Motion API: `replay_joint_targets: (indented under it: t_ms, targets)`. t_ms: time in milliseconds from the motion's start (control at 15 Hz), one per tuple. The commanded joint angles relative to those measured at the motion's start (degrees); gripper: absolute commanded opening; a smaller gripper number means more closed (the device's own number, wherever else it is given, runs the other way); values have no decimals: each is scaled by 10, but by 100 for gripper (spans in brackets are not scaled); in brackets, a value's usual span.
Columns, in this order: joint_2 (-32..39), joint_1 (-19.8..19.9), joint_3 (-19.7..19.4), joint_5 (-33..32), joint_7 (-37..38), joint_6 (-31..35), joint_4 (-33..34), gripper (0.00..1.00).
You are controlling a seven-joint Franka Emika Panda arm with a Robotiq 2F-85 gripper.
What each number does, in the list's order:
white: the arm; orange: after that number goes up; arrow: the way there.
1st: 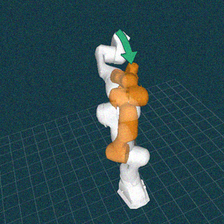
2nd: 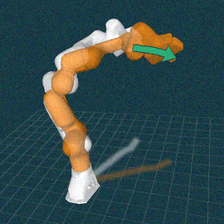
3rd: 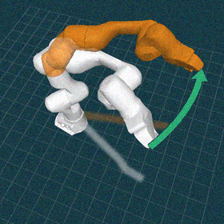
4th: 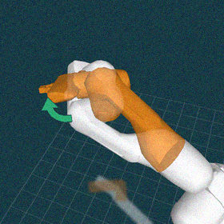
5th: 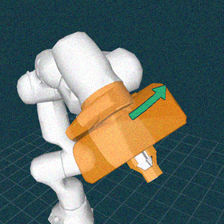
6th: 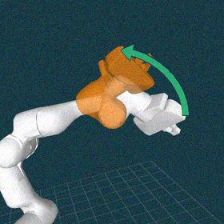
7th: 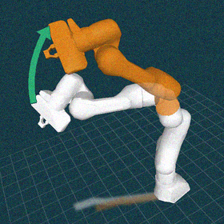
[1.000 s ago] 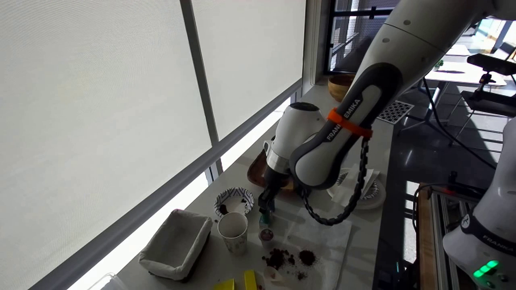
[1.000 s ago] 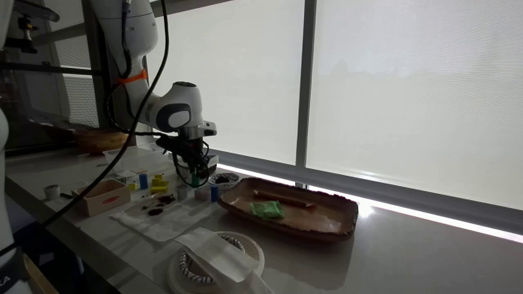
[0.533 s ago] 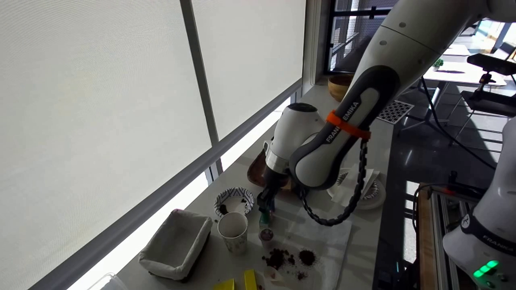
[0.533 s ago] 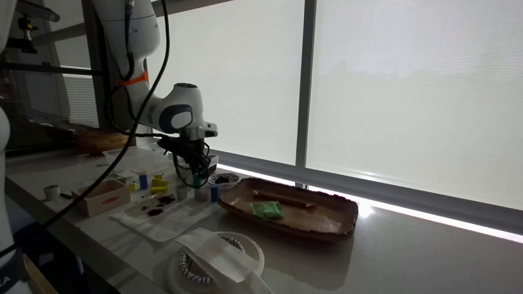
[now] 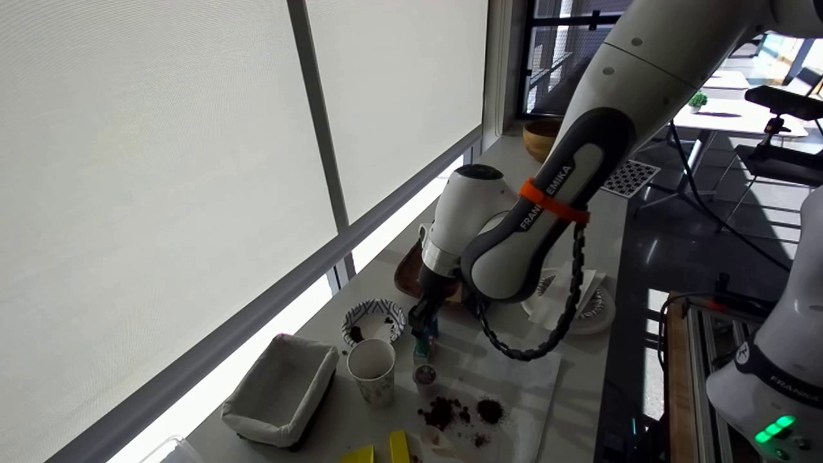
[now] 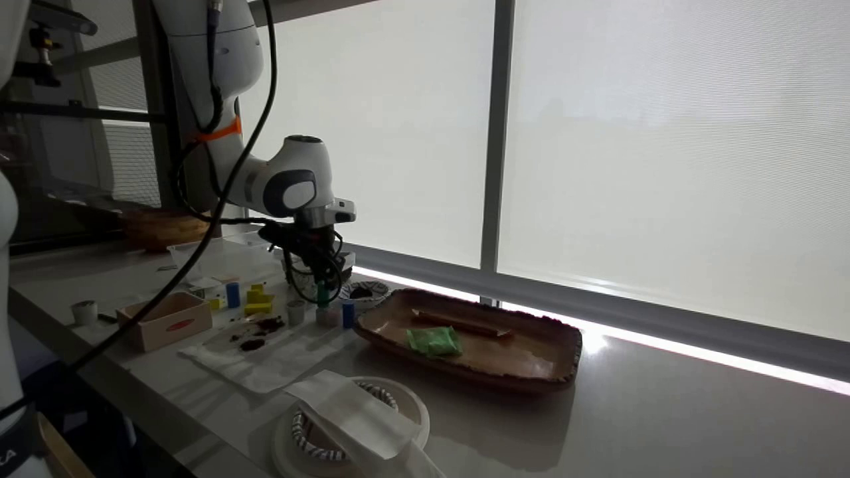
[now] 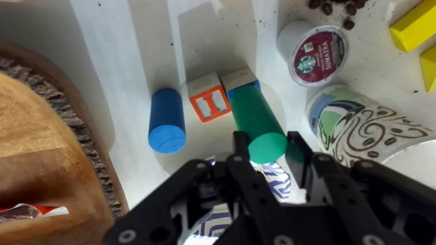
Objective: Pick up the green block on the left, put it on the letter block on the right, pick up the blue block on the left and put it on the other letter block on the right
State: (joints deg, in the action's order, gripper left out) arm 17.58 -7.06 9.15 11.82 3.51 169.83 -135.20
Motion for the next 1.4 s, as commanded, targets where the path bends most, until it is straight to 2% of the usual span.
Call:
replay_joint_targets:
  t_ms: [0,800,1333]
  targets:
    - [10,-1,5,-5,12,11,6,8]
    - [28,-7,-1,-12,17,8,19,8]
    - [30,-22,-21,-32,40,9,22,8]
